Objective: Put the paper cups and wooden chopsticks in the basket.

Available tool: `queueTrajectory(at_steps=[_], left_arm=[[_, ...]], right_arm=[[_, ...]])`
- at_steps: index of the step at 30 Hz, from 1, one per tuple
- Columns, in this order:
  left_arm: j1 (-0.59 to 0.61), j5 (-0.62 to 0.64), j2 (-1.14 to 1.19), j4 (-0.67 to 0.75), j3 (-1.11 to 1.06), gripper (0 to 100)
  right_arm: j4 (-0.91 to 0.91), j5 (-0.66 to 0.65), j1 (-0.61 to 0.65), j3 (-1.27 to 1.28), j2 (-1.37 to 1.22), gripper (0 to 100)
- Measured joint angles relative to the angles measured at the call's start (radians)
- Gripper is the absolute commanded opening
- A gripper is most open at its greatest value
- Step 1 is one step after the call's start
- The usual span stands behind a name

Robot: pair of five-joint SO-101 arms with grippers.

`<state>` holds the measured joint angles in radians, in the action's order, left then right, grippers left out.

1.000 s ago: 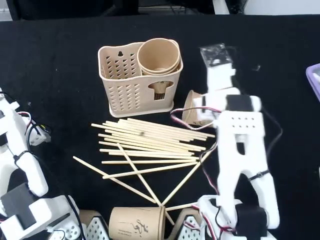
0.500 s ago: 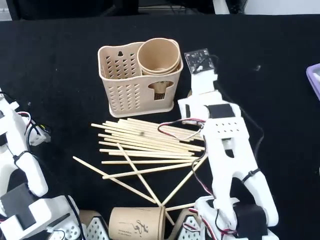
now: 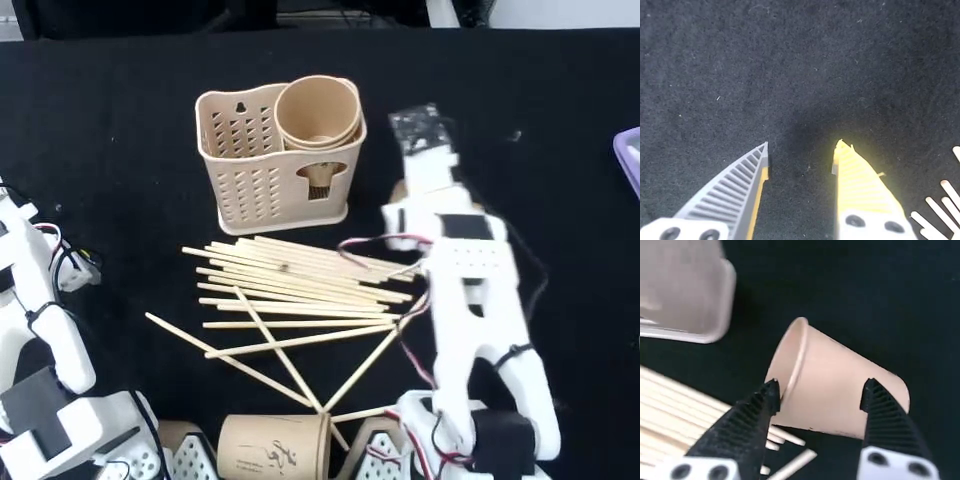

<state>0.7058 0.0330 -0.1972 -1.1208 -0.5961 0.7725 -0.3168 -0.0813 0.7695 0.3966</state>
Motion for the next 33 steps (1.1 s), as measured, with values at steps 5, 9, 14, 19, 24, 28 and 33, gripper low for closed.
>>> queueTrajectory(at_steps=[5, 9, 14, 19, 24, 28, 33], left_arm=[[0.000, 0.000, 0.000, 0.000, 0.000, 21], [0.000, 0.000, 0.000, 0.000, 0.000, 21], [0.000, 0.000, 0.000, 0.000, 0.000, 21], [0.000, 0.000, 0.000, 0.000, 0.000, 21], [0.000, 0.002, 0.000, 0.000, 0.000, 21], [0.000, 0.002, 0.000, 0.000, 0.000, 21], [0.000, 0.002, 0.000, 0.000, 0.000, 21]], right_arm=[[0.000, -0.081, -0.127, 0.000, 0.000, 26.9], [0.000, -0.140, -0.193, 0.000, 0.000, 24.3], [-0.002, -0.269, -0.273, 0.000, 0.000, 1.0], [-0.055, -0.318, -0.382, -0.003, 0.000, 1.3], [-0.060, -0.319, -0.434, -0.040, -0.002, 1.0], [-0.025, -0.253, -0.440, -0.060, -0.002, 1.0], [0.264, -0.157, -0.440, -0.204, -0.002, 1.0]])
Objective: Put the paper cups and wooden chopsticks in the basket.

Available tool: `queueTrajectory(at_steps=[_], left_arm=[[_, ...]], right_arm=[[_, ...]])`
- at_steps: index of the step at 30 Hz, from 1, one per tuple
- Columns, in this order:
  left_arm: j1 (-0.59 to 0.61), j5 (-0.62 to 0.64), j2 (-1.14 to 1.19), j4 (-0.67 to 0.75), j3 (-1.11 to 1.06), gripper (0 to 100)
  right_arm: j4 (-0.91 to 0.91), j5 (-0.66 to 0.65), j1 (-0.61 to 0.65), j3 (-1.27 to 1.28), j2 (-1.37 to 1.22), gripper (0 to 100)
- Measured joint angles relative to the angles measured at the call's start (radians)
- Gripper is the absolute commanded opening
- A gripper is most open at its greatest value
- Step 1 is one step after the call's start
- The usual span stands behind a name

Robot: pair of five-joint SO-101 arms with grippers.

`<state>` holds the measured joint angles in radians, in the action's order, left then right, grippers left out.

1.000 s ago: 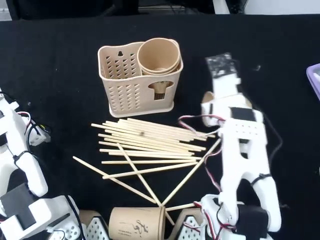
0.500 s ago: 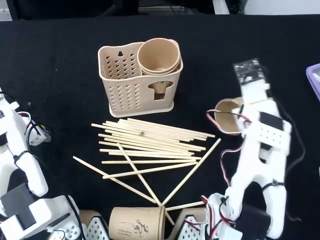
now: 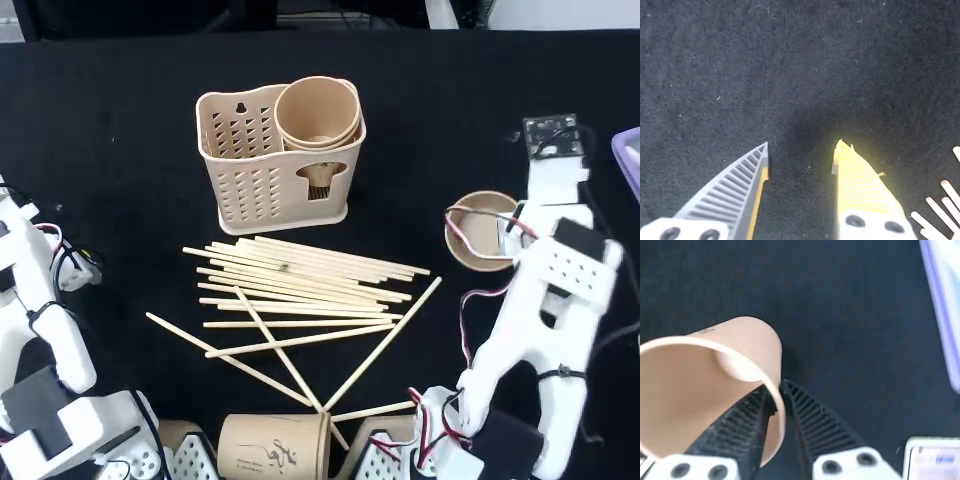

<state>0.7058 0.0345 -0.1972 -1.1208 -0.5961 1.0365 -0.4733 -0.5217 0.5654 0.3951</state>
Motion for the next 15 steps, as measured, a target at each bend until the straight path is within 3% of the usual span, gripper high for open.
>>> queueTrajectory(at_steps=[8, 15], left_arm=[[0.000, 0.000, 0.000, 0.000, 0.000, 21], [0.000, 0.000, 0.000, 0.000, 0.000, 21]], right_arm=[[0.316, 0.023, 0.074, -0.222, 0.000, 1.0], [0.611, 0.129, 0.267, -0.713, 0.000, 1.0]])
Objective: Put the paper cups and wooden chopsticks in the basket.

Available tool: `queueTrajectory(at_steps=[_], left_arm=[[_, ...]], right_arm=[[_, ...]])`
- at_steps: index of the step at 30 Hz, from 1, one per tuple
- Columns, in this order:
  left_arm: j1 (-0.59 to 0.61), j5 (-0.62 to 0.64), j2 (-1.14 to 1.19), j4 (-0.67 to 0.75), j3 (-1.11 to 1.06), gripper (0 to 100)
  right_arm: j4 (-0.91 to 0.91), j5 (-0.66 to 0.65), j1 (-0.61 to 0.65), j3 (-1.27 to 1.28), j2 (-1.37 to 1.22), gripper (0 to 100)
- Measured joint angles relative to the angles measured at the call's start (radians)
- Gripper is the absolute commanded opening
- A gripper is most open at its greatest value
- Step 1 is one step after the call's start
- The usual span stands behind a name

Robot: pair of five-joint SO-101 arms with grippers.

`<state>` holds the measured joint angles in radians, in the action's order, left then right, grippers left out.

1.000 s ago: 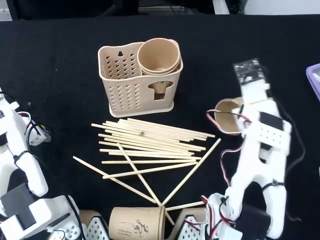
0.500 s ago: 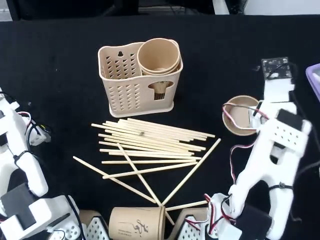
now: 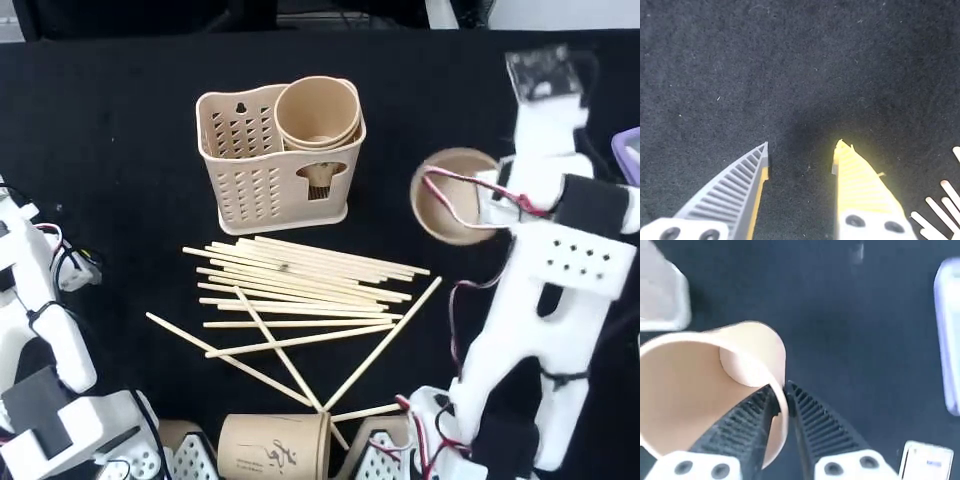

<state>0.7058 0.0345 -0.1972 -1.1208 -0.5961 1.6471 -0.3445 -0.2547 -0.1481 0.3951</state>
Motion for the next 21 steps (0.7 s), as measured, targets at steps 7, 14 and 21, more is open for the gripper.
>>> queueTrajectory(at_steps=[7, 14, 21], left_arm=[[0.000, 0.000, 0.000, 0.000, 0.000, 21], [0.000, 0.000, 0.000, 0.000, 0.000, 21], [0.000, 0.000, 0.000, 0.000, 0.000, 21]], right_arm=[[0.075, 0.170, 0.301, -0.511, -0.094, 1.0], [0.075, 0.216, 0.443, -0.738, -0.347, 1.0], [0.086, 0.219, 0.451, -0.867, -0.551, 1.0]])
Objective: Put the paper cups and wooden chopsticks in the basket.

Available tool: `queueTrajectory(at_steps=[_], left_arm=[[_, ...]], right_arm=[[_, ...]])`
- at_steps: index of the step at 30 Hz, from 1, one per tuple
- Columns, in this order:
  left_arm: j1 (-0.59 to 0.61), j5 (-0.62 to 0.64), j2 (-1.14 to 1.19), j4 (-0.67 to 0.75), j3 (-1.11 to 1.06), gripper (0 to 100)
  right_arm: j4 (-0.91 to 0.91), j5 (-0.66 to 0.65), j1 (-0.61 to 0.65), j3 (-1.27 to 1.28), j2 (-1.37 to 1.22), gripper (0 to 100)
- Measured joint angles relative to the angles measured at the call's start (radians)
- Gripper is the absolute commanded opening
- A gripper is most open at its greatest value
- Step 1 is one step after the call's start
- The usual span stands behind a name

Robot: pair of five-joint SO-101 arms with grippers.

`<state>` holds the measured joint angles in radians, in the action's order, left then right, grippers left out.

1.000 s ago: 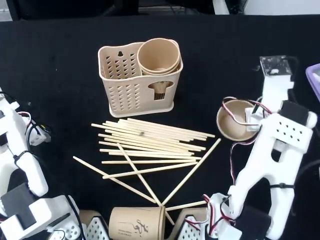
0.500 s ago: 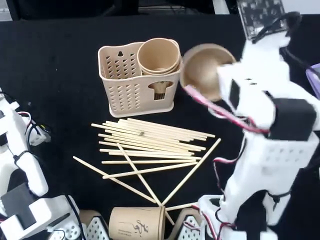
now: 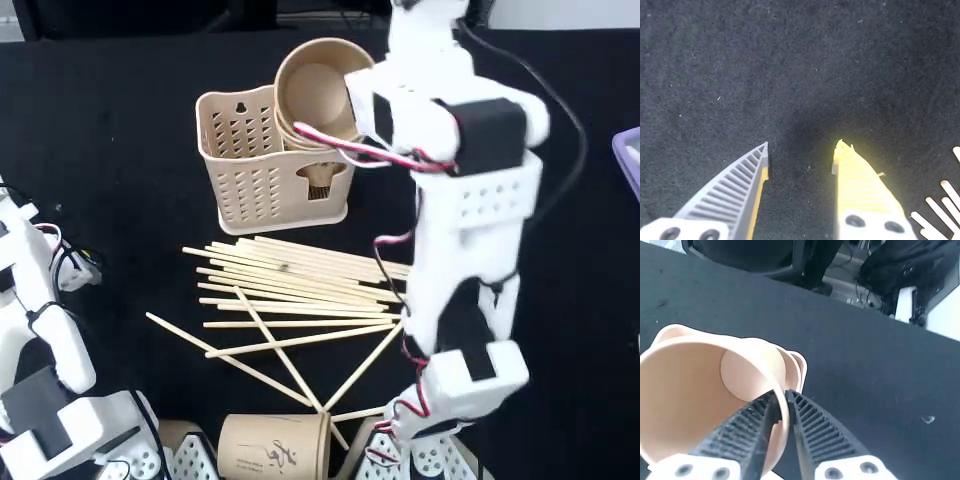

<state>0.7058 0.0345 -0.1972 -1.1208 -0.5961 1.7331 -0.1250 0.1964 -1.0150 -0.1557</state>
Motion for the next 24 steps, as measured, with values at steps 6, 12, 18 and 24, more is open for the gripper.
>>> queueTrajectory(at_steps=[6, 12, 18, 24], left_arm=[[0.000, 0.000, 0.000, 0.000, 0.000, 21], [0.000, 0.000, 0.000, 0.000, 0.000, 21], [0.000, 0.000, 0.000, 0.000, 0.000, 21], [0.000, 0.000, 0.000, 0.000, 0.000, 21]], right_arm=[[0.000, 0.002, 0.000, 0.031, -0.075, 1.1], [0.000, 0.002, 0.000, 0.057, -0.100, 2.1], [0.000, 0.003, 0.005, 0.063, -0.106, 24.9], [-0.023, 0.003, 0.003, 0.061, -0.106, 21.7]])
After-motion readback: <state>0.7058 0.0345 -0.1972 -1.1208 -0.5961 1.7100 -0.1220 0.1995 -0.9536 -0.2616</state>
